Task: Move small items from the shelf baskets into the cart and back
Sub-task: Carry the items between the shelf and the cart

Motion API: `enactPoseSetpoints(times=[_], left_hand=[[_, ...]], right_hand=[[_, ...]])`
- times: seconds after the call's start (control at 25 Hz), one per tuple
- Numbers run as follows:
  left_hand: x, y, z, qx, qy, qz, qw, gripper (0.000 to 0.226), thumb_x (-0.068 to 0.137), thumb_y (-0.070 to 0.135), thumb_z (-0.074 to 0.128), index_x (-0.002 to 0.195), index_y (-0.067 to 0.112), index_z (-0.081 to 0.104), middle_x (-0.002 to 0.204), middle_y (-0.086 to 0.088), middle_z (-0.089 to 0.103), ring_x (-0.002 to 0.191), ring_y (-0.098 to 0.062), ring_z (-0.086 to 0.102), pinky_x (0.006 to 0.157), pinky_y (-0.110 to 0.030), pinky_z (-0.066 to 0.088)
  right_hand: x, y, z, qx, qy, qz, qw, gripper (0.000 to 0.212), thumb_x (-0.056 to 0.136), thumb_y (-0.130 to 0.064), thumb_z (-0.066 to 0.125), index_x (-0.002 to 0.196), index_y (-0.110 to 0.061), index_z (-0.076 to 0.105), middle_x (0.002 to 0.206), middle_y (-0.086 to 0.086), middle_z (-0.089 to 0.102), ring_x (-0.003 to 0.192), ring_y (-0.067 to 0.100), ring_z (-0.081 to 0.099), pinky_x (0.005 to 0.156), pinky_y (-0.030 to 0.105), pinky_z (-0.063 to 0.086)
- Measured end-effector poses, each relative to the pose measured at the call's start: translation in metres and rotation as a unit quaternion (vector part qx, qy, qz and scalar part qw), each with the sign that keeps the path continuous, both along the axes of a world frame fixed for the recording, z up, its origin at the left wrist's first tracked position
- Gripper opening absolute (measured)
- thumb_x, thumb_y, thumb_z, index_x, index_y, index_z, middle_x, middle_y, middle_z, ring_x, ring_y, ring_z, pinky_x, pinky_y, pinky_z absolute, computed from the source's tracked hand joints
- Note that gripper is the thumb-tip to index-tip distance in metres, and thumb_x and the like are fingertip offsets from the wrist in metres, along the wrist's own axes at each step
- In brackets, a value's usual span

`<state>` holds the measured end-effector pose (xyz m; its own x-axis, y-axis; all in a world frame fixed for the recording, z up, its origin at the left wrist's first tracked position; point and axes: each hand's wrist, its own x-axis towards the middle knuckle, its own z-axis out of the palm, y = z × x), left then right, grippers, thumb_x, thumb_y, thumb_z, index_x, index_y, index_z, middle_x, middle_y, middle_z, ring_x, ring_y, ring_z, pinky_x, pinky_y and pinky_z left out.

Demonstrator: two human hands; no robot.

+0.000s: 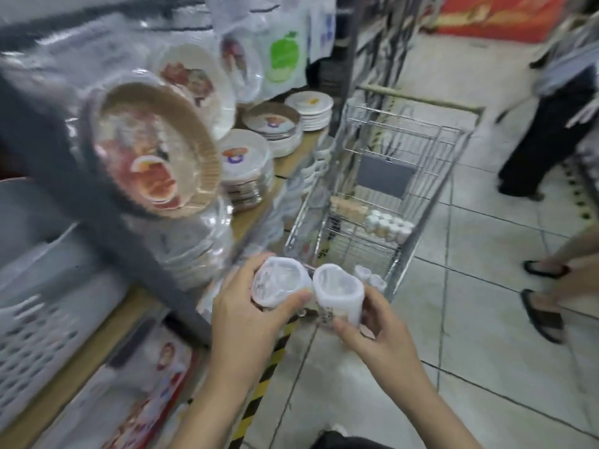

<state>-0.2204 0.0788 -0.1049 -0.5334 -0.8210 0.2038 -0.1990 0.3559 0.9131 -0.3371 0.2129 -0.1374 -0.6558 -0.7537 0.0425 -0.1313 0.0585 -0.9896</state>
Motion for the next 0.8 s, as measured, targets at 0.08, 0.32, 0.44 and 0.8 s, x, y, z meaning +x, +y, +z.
enactPoseSetpoints(times=[0.08, 0.32, 0.44, 0.8], left_hand=[[-0.035, 0.003, -0.014, 0.020, -0.018, -0.054, 0.998, 0.042, 0.058, 0.049, 0.081, 0.094, 0.048, 0.059, 0.098, 0.027, 0.063, 0.096, 0.002, 0.057, 0.077, -0.024, 0.045], [-0.113, -0.016, -0.059, 0.079, -0.095, -0.141, 0.982, 0.060, 0.052, 0.067, 0.072, 0.107, 0.051, 0.056, 0.105, 0.017, 0.063, 0.103, -0.001, 0.057, 0.087, -0.031, 0.050], [-0.153, -0.040, -0.077, 0.097, -0.132, -0.170, 0.972, 0.053, 0.059, 0.054, 0.080, 0.106, 0.047, 0.058, 0.105, 0.015, 0.062, 0.101, -0.001, 0.057, 0.085, -0.029, 0.049], [-0.320, -0.136, -0.179, 0.166, -0.249, -0.210, 0.931, 0.055, 0.060, 0.051, 0.081, 0.105, 0.043, 0.051, 0.103, 0.011, 0.061, 0.093, -0.013, 0.062, 0.079, -0.042, 0.055]], right_hand=[[-0.029, 0.009, -0.011, 0.022, -0.016, -0.005, 1.000, 0.051, 0.071, -0.037, 0.069, 0.120, -0.045, 0.056, 0.123, -0.020, 0.061, 0.113, 0.002, 0.057, 0.091, 0.024, 0.048], [-0.093, 0.008, -0.055, 0.090, -0.070, -0.040, 0.993, 0.055, 0.071, -0.019, 0.067, 0.123, -0.029, 0.056, 0.120, -0.013, 0.062, 0.114, 0.007, 0.057, 0.098, 0.037, 0.047], [-0.121, -0.013, -0.075, 0.116, -0.104, -0.064, 0.986, 0.050, 0.070, -0.018, 0.071, 0.117, -0.029, 0.058, 0.112, -0.014, 0.064, 0.106, 0.004, 0.059, 0.092, 0.028, 0.049], [-0.258, -0.091, -0.154, 0.228, -0.153, -0.215, 0.937, 0.041, 0.071, -0.013, 0.078, 0.102, -0.021, 0.053, 0.094, -0.008, 0.064, 0.085, 0.010, 0.062, 0.059, 0.012, 0.046]])
